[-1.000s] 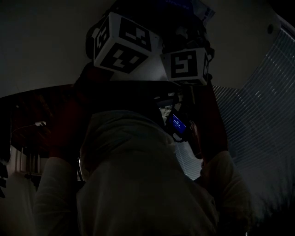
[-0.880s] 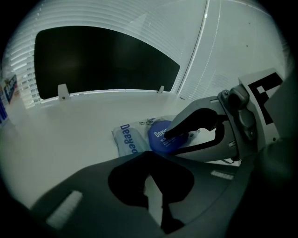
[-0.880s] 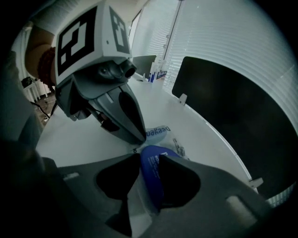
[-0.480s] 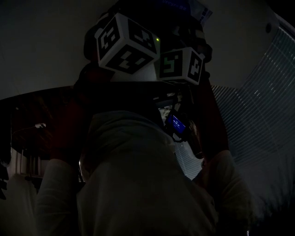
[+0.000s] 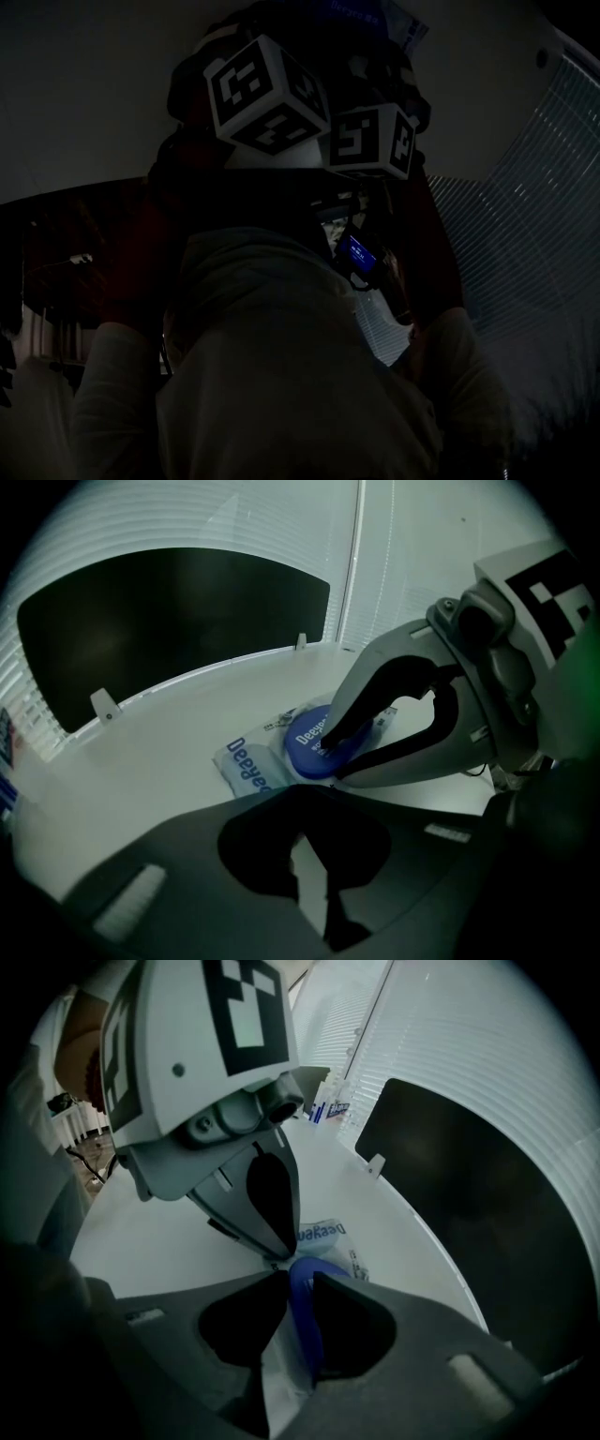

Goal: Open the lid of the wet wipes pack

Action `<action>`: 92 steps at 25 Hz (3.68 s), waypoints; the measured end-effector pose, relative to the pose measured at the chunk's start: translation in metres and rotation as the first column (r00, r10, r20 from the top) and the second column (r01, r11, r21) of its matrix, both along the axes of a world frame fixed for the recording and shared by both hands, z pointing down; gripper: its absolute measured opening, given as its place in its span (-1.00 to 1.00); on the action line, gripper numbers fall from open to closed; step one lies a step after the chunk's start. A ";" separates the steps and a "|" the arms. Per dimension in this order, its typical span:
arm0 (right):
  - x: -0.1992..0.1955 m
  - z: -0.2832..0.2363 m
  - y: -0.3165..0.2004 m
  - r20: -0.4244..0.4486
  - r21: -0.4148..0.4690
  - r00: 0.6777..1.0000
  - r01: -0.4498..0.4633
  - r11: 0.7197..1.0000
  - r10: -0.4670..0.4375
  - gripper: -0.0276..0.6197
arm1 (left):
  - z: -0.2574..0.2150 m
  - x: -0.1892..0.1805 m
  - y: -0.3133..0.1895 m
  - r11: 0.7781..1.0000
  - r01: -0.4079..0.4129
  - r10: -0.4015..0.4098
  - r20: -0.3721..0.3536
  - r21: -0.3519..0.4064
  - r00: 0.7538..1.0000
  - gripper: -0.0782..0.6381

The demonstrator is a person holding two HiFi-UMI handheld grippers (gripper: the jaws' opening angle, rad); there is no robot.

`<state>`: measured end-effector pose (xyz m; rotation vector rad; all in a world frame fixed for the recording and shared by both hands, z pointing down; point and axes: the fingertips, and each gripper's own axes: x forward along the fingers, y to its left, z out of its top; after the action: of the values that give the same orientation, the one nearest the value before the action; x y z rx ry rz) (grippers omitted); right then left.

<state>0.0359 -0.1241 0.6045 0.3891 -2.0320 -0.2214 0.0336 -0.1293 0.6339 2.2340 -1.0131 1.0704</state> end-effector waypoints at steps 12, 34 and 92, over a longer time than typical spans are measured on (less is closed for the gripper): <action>0.001 0.000 0.000 -0.013 0.003 1.000 0.013 1.000 -0.013 -0.64 | 0.004 0.001 0.003 1.000 -0.026 0.026 0.008 -0.006 1.000 -0.78; -0.011 -0.065 -0.076 0.059 0.252 0.998 0.006 0.968 -0.021 -0.69 | 0.000 0.007 0.003 0.999 -0.034 0.034 0.012 -0.008 0.999 -0.78; 0.003 -0.151 -0.117 0.251 0.336 0.960 -0.207 0.919 0.125 -0.91 | -0.128 -0.014 -0.031 0.979 0.077 -0.057 -0.109 0.187 0.992 -0.78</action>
<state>0.0389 -0.2409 0.4540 0.8488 -2.1658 -0.4655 0.0199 -0.1601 0.5058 2.3599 -1.1806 0.8504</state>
